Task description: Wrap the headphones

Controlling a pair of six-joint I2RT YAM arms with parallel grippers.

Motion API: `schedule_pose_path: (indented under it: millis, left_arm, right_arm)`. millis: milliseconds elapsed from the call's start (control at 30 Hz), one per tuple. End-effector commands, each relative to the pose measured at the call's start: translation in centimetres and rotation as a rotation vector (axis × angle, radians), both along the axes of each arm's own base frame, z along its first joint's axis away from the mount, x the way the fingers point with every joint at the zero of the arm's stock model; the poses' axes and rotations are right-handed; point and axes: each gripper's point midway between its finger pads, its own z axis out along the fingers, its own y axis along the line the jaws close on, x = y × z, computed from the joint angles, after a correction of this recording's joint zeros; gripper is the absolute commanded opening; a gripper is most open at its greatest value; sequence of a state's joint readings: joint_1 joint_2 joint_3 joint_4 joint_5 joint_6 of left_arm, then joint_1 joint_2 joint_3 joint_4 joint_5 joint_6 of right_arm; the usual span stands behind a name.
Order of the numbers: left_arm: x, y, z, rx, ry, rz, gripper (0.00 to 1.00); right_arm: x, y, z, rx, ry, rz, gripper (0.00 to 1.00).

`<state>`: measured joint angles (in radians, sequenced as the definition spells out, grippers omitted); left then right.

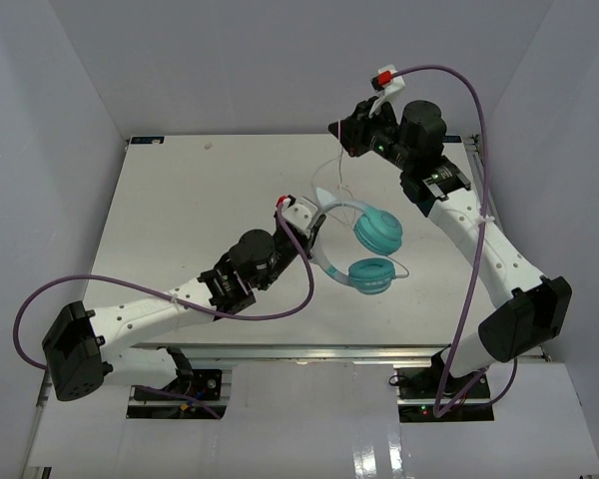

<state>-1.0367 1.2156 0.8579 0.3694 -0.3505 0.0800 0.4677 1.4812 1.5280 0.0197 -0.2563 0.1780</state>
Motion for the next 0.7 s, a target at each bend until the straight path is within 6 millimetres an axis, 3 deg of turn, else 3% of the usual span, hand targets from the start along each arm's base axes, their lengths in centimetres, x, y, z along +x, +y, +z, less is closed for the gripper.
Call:
schedule_pose_path:
  millis: [0,133,367,667]
  left_arm:
    - [-1.4,0.5,2.8,-0.116,0.007,-0.039,0.0]
    - [-2.0,0.7,2.4,-0.129,0.049,-0.055,0.0]
    - [-2.6,1.6,1.6,-0.132,0.102,-0.047,0.0]
    - [-2.2,2.1,-0.2,-0.087,0.152,-0.017,0.0]
  right_arm:
    - [-0.3,-2.7,2.9,0.053,-0.084,-0.03,0.08]
    - [0.5,-5.1,1.8,0.059,-0.066,-0.07,0.08]
    - [0.7,-7.1,0.4,0.064,-0.044,-0.097,0.08]
    - [0.0,-7.4,2.4,0.112,-0.05,-0.052,0.08]
